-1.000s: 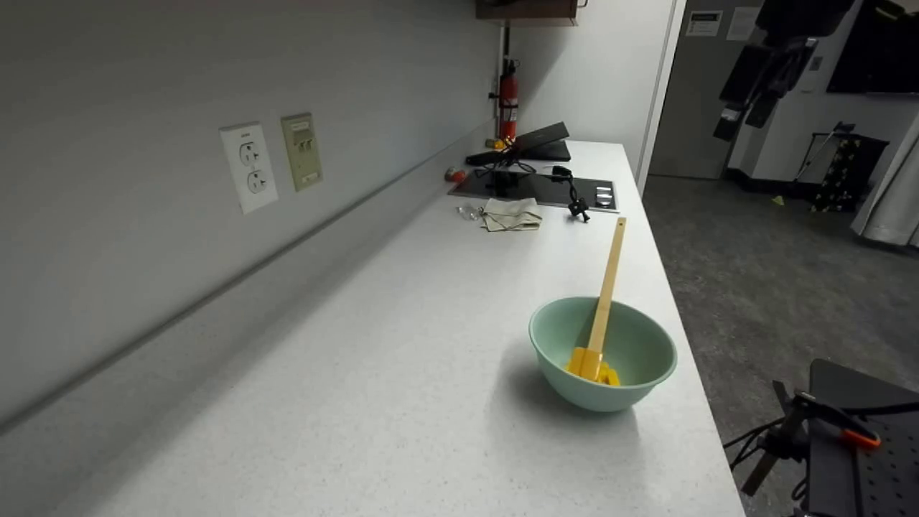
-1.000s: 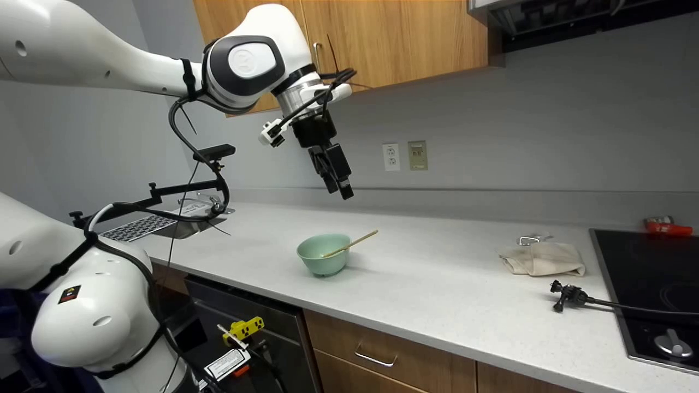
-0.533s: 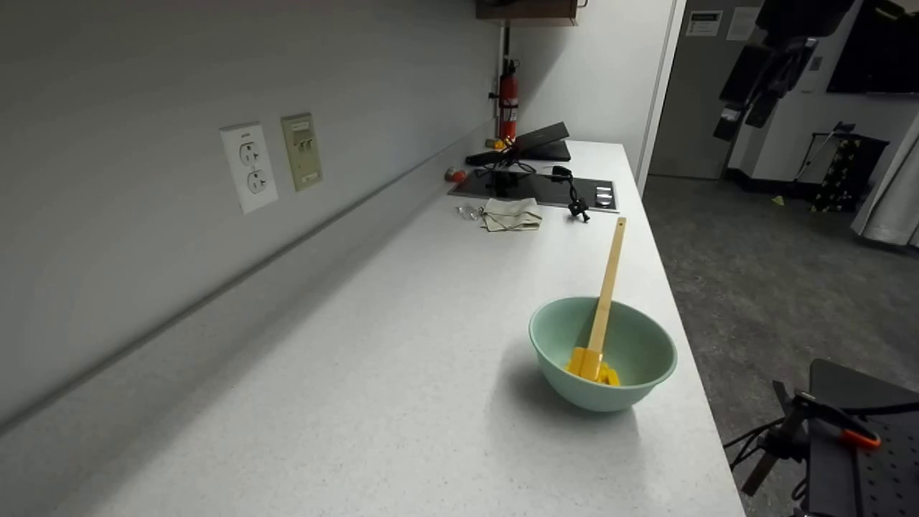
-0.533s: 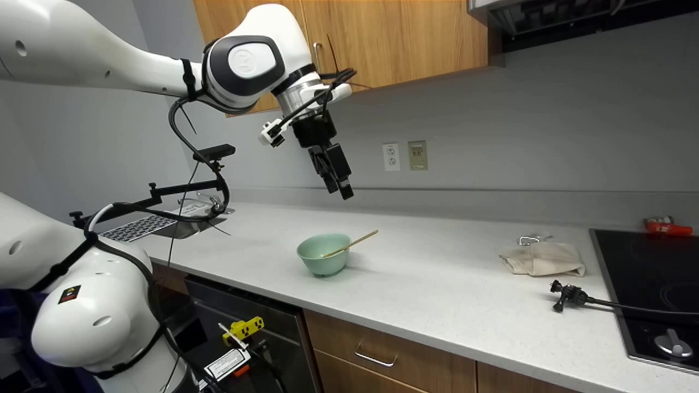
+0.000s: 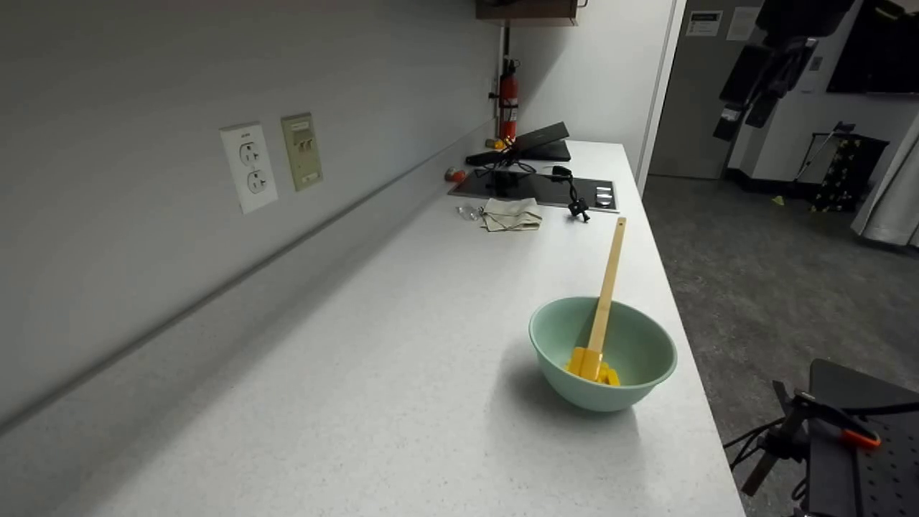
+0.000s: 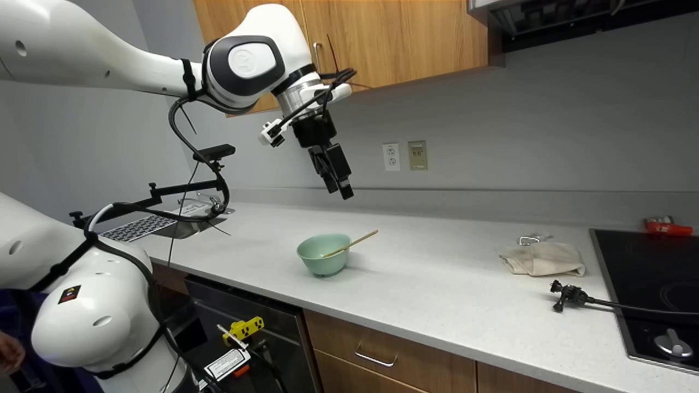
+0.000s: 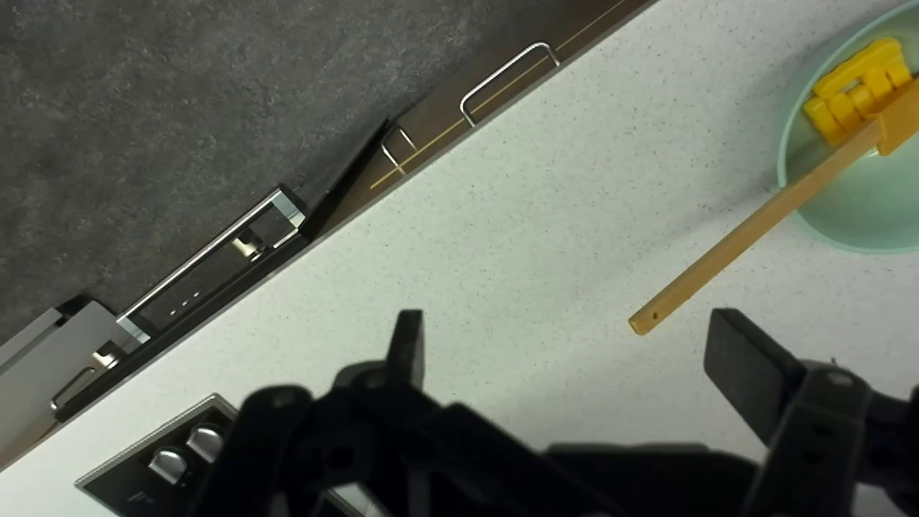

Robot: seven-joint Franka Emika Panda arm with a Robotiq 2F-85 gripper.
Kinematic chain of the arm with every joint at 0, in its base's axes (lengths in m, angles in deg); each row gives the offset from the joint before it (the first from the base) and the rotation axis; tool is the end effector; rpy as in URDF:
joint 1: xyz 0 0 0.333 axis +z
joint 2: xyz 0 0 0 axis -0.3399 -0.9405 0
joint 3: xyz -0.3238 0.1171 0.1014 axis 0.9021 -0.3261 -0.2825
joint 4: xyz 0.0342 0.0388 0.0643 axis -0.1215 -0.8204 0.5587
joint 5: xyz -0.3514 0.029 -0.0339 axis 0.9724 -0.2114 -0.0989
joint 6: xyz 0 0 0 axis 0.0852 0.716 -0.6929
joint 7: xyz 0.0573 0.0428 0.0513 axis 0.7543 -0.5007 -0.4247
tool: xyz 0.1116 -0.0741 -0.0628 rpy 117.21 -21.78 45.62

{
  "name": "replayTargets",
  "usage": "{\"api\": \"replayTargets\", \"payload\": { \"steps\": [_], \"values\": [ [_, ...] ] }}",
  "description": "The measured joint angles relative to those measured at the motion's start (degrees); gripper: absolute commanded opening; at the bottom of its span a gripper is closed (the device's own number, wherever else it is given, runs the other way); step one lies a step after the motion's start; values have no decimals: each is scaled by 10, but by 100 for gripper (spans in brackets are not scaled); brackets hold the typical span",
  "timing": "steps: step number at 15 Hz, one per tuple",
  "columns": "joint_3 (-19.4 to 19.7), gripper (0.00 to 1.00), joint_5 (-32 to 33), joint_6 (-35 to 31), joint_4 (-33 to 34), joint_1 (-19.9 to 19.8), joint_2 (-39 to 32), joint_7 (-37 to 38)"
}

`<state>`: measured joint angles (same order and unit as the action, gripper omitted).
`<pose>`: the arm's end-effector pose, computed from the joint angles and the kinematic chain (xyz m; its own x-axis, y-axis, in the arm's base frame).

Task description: Use the spatula to mix the contents of the bowl

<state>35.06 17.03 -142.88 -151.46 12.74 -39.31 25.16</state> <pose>0.3306 -0.0494 0.5436 0.9551 -0.2208 0.1978 -0.2427 -0.9655 0.0940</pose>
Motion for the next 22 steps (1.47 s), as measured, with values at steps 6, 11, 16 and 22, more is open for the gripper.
{"api": "replayTargets", "payload": {
  "steps": [6, 11, 16, 22],
  "values": [
    [0, 100, 0, 0, 0, 0, -1, 0],
    [0, 100, 4, 1, 0, 0, -5, 2],
    [0, 100, 4, 2, 0, 0, -5, 9],
    [0, 100, 3, 2, 0, 0, -6, 9]
  ]
}}
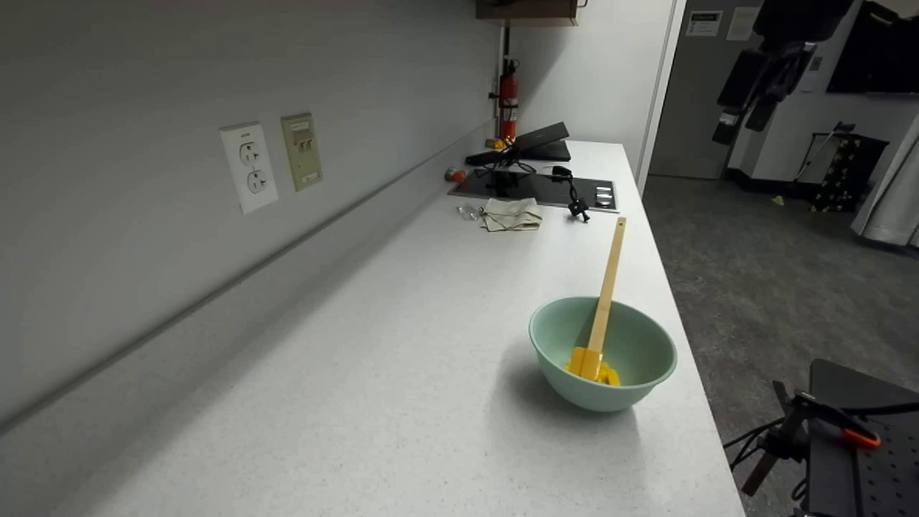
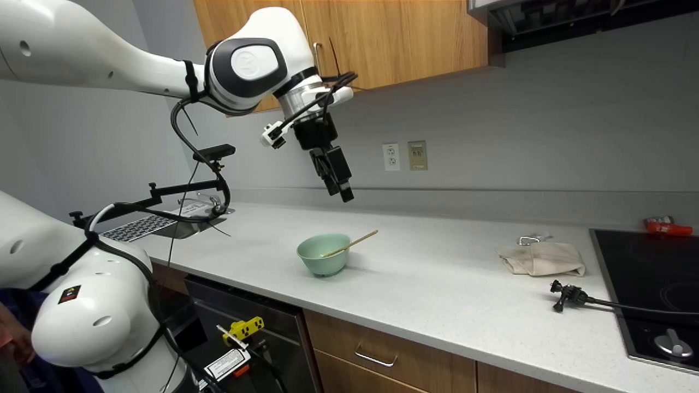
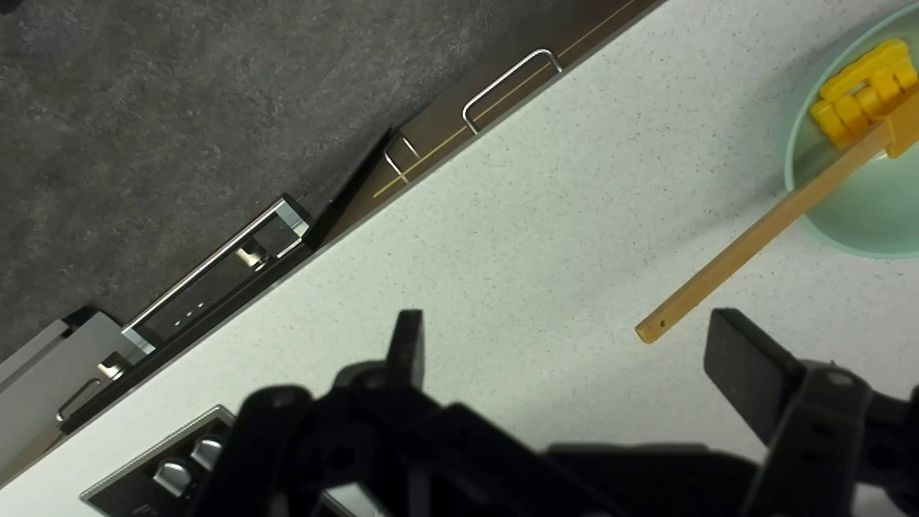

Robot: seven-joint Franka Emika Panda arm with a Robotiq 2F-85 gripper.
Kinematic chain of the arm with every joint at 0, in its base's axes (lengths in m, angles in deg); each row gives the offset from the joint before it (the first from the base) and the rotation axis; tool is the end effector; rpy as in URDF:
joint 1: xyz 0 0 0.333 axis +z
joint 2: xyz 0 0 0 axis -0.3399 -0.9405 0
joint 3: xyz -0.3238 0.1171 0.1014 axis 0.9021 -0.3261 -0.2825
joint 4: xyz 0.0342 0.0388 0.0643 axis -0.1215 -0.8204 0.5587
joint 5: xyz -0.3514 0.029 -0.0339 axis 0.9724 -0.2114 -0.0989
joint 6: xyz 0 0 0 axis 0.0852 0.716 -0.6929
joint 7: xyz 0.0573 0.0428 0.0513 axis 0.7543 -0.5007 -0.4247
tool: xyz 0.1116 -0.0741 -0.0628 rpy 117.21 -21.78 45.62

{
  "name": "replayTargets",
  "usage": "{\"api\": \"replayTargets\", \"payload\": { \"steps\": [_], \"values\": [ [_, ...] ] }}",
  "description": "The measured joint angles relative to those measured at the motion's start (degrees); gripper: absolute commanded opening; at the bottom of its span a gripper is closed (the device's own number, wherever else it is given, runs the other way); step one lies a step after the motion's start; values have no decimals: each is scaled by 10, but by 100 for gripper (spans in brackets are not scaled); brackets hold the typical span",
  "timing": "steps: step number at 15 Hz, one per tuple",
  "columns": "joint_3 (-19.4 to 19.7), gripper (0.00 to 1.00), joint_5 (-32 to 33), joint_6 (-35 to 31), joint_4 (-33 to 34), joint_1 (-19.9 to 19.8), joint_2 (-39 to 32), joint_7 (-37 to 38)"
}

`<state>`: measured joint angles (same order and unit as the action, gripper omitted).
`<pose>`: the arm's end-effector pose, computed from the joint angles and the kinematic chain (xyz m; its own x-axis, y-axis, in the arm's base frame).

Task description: Use the spatula to mix the contents of the bowl

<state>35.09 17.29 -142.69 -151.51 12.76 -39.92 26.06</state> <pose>0.3322 -0.0502 0.5393 0.9542 -0.2349 0.1853 -0.2556 -0.9619 0.0970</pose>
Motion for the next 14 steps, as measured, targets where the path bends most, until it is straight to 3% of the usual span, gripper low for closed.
{"api": "replayTargets", "payload": {
  "steps": [2, 5, 8, 10, 14],
  "values": [
    [-27, 100, -19, -1, 15, 13, -13, 39],
    [-106, 100, -33, -1, 61, 40, -54, 149],
    [-185, 100, -17, 1, 117, 42, -109, 275],
    [-203, 100, -11, 4, 137, 42, -132, 303],
    [-198, 100, -10, 6, 145, 35, -141, 304]
  ]
}}
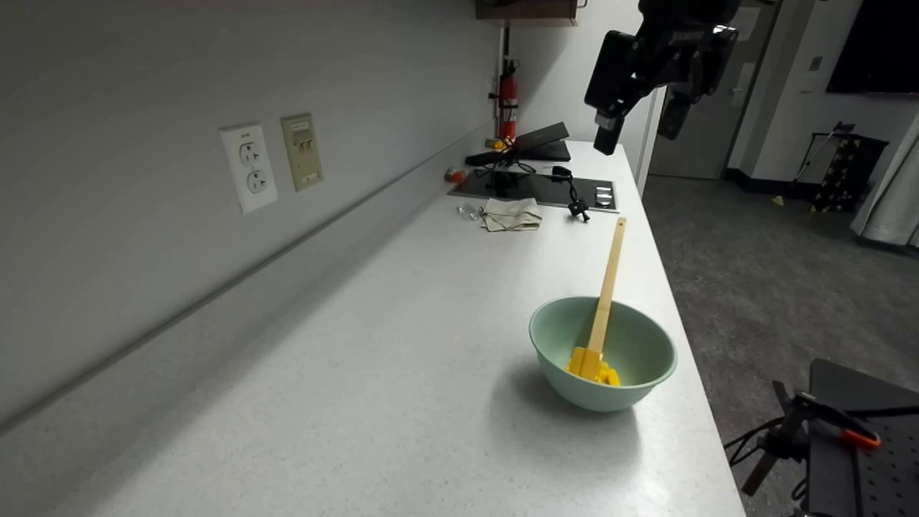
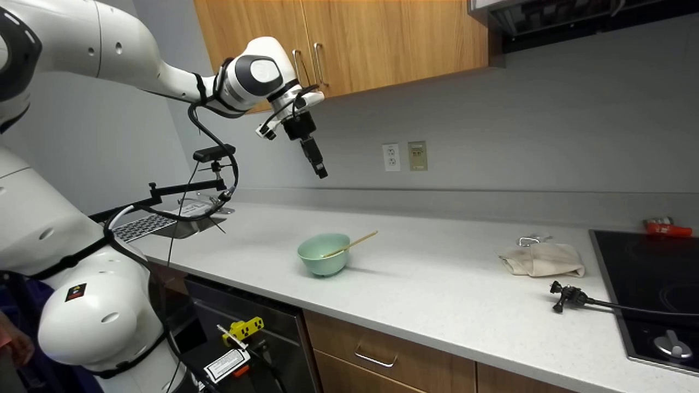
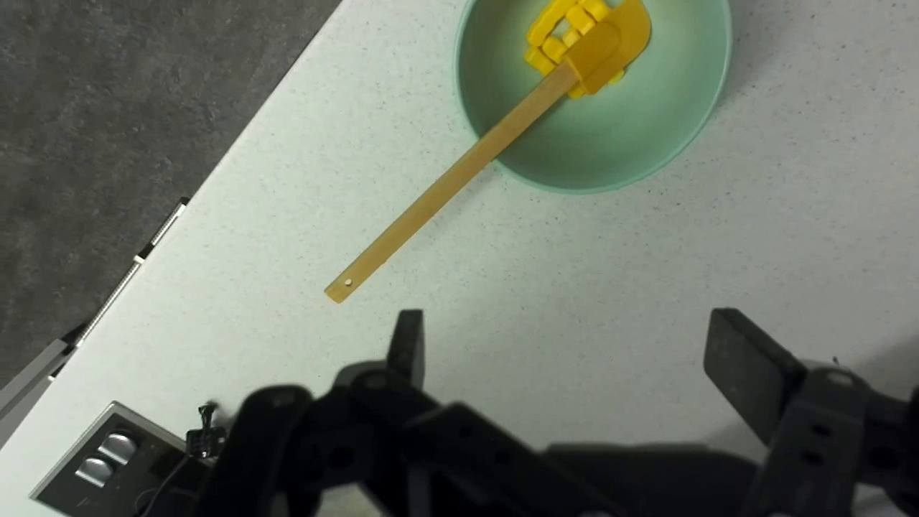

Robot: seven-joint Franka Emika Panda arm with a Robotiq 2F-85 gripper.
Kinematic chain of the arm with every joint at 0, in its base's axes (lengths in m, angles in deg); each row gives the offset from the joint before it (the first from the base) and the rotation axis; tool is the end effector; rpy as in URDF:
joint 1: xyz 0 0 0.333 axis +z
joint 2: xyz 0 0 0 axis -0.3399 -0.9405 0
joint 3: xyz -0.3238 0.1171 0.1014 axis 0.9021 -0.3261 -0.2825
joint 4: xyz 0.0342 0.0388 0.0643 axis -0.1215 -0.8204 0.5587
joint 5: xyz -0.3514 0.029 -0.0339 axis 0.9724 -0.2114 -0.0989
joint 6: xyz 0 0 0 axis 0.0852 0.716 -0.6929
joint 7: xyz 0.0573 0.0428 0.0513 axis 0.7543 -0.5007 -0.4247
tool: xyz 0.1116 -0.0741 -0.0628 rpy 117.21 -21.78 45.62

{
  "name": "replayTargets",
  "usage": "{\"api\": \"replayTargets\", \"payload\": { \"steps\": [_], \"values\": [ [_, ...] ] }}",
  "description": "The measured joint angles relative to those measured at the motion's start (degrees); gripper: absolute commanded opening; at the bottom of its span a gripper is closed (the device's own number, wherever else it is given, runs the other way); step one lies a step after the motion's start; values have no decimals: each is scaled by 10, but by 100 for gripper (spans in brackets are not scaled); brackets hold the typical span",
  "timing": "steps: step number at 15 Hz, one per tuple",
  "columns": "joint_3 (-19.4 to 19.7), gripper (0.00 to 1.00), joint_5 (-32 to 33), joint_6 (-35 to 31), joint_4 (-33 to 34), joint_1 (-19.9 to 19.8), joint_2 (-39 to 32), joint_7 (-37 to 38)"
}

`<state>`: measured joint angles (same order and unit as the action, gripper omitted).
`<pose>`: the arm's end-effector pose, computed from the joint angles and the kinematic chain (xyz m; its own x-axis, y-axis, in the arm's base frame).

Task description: Use the spatula to mix the contents of the bowl

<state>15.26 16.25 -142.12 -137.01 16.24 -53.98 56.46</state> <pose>0.4076 0.1299 0.5541 0.8997 -0.3588 0.2486 -0.3877 -0.9185 0.0776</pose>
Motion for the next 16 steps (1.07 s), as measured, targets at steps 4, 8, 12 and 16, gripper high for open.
{"api": "replayTargets", "payload": {
  "steps": [4, 8, 12, 16],
  "values": [
    [19, 100, -2, 0, -6, 14, -8, 36],
    [41, 100, -3, -5, -21, 15, -25, 97],
    [65, 100, -14, -51, -43, 15, -36, 143],
    [68, 100, -12, -56, -47, 16, -37, 148]
  ]
}}
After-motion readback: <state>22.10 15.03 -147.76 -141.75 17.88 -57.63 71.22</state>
